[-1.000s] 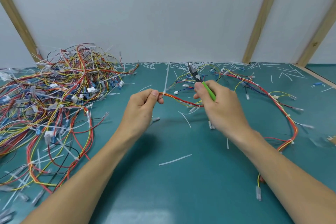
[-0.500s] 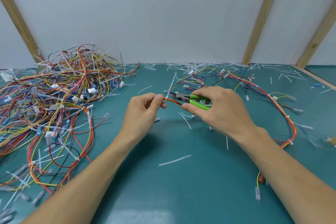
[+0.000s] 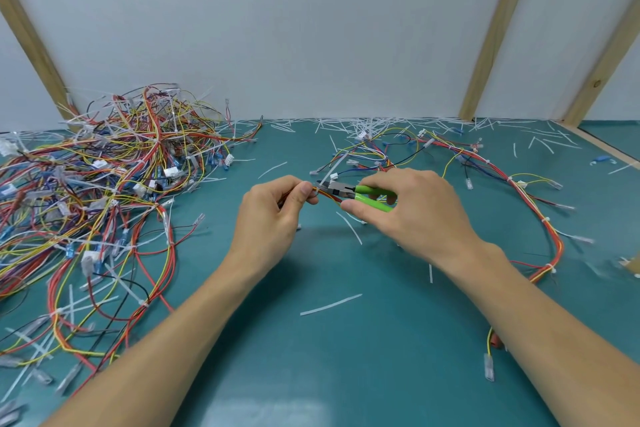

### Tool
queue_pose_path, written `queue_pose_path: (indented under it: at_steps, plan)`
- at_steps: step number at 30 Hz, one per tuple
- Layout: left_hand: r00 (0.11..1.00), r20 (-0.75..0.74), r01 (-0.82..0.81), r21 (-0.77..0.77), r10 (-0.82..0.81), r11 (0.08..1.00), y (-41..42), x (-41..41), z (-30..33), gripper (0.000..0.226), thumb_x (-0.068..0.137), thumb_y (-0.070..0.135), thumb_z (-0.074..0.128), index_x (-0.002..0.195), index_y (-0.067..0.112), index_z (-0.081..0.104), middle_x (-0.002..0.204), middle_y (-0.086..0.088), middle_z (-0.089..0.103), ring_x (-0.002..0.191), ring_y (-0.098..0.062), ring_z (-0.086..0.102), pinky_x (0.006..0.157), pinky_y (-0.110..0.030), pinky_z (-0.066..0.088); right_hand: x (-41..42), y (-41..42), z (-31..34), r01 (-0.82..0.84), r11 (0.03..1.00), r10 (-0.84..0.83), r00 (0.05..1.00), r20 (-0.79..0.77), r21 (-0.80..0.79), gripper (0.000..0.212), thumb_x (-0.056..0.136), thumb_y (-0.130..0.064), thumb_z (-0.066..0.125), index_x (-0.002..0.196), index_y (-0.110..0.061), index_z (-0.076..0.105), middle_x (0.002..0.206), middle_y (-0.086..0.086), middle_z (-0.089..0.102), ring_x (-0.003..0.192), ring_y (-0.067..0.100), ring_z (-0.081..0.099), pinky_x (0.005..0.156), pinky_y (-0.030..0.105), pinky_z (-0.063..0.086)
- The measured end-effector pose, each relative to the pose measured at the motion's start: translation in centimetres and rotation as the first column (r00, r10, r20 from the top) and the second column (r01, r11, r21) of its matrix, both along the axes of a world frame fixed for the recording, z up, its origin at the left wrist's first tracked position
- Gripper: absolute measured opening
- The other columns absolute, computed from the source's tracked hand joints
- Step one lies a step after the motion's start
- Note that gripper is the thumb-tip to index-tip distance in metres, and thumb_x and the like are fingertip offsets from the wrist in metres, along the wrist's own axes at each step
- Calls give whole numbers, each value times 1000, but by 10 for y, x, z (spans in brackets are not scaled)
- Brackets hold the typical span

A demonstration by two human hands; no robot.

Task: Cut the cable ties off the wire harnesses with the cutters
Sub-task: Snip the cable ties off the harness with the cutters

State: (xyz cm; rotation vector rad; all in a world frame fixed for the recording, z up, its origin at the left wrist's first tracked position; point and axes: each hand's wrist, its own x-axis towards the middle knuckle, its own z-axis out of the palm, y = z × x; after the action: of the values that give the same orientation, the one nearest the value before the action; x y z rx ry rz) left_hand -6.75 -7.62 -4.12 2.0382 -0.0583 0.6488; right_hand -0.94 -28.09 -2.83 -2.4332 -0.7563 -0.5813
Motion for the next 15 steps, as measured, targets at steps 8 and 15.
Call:
queue_pose_path:
  at_steps: [8, 15]
  plan:
    - [1000, -14, -21, 39, 22, 999, 2, 2, -3, 29, 103, 19, 55, 79, 15, 70, 46, 24, 49, 41, -6, 39, 45, -10, 27, -1, -1, 3, -20, 999, 13, 990, -140, -43, 60, 83, -85, 46, 84, -33, 77, 65, -4, 66, 66, 16, 56, 61, 35, 47]
    - [1000, -11, -28, 54, 29, 998, 5, 4, -8, 30, 103, 25, 57, 76, 24, 69, 46, 16, 47, 44, -10, 33, 48, -20, 21, -3, 2, 5, -64, 998, 60, 980, -192, -12, 46, 97, -68, 45, 59, -45, 57, 54, 2, 40, 55, 20, 35, 52, 35, 31]
